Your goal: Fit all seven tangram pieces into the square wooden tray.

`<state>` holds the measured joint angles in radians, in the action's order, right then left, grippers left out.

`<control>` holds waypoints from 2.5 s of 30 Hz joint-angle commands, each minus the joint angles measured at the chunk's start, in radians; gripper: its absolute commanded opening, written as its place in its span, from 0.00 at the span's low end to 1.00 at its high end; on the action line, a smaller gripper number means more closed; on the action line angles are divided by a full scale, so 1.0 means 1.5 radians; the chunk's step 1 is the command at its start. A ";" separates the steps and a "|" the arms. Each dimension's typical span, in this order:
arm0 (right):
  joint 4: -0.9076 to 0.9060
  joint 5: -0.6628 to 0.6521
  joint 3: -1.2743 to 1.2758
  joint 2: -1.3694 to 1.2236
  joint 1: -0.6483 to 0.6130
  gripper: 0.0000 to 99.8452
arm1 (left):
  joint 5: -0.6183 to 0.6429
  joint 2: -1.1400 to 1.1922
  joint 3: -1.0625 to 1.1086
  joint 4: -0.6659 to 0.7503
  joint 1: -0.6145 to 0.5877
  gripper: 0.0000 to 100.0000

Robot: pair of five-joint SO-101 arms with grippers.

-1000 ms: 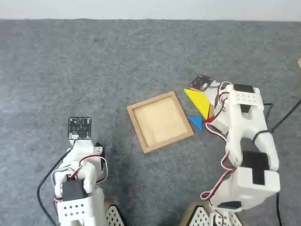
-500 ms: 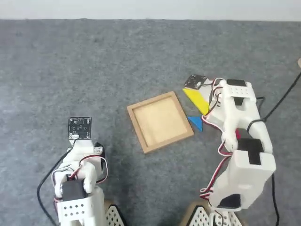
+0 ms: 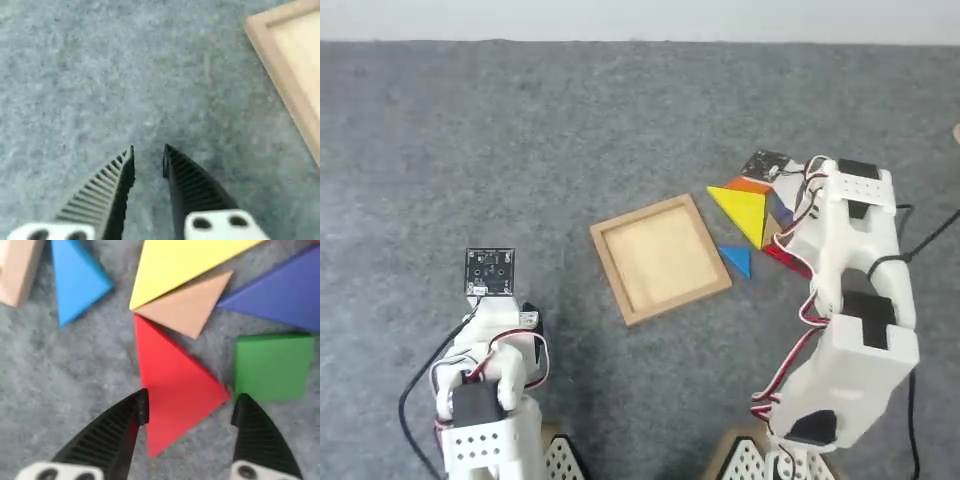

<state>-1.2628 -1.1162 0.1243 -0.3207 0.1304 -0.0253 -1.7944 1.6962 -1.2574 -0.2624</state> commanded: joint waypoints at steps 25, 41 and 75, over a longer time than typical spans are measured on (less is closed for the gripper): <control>-0.062 -0.031 0.026 -0.068 0.007 0.31 | -0.001 -0.013 -0.009 -0.002 -0.003 0.09; 0.153 0.102 0.278 0.131 0.010 0.28 | -0.001 -0.013 -0.009 -0.002 -0.003 0.09; 0.111 0.292 0.288 0.430 -0.113 0.05 | -0.001 -0.013 -0.009 -0.002 -0.003 0.09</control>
<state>-1.0740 -0.6958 0.5662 0.2470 0.0169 -0.0253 -1.7944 1.6962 -1.2574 -0.2624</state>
